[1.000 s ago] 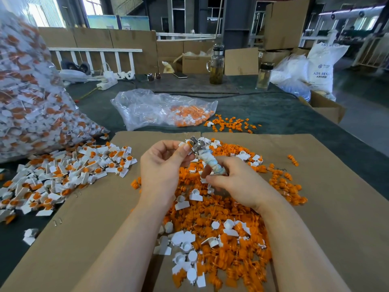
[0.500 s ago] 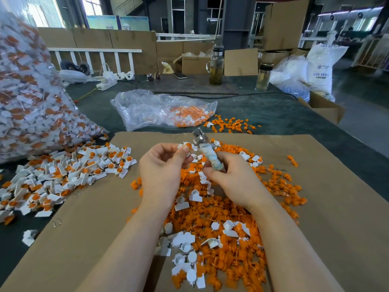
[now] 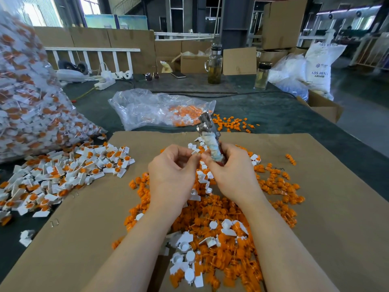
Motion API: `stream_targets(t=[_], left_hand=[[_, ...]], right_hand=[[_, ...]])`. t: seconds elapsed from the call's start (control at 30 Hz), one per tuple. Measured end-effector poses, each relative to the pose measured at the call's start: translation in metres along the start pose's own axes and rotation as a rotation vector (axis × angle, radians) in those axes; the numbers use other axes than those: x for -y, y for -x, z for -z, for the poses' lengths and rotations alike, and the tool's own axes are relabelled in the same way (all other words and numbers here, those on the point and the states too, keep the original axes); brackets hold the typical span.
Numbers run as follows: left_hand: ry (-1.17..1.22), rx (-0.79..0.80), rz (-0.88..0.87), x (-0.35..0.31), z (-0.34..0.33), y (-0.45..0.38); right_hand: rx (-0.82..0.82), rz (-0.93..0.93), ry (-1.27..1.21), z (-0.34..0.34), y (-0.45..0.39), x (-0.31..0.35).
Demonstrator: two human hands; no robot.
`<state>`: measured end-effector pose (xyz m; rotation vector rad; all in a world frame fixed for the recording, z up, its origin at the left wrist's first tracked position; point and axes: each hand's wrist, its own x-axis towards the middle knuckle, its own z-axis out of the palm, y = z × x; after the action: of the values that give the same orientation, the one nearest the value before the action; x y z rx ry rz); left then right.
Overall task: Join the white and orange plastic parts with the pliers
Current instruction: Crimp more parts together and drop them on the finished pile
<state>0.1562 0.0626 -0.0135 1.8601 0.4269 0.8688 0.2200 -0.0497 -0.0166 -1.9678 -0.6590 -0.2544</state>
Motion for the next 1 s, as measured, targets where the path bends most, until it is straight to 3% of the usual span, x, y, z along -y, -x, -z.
stream_targets(t=[0.27, 0.4, 0.6, 1.0], left_hand=[[0.037, 0.002, -0.004, 0.004, 0.001, -0.002], [0.253, 0.018, 0.064, 0.005, 0.01, -0.01], [0.52, 0.05, 0.113, 0.003, 0.016, -0.013], [0.501, 0.086, 0.109, 0.006, 0.018, -0.015]], right_hand=[[0.062, -0.003, -0.035, 0.003, -0.001, 0.004], [0.209, -0.069, -0.134, 0.013, 0.001, 0.0], [0.416, -0.117, -0.08, 0.02, 0.002, 0.003], [0.501, -0.057, -0.038, 0.019, 0.002, 0.004]])
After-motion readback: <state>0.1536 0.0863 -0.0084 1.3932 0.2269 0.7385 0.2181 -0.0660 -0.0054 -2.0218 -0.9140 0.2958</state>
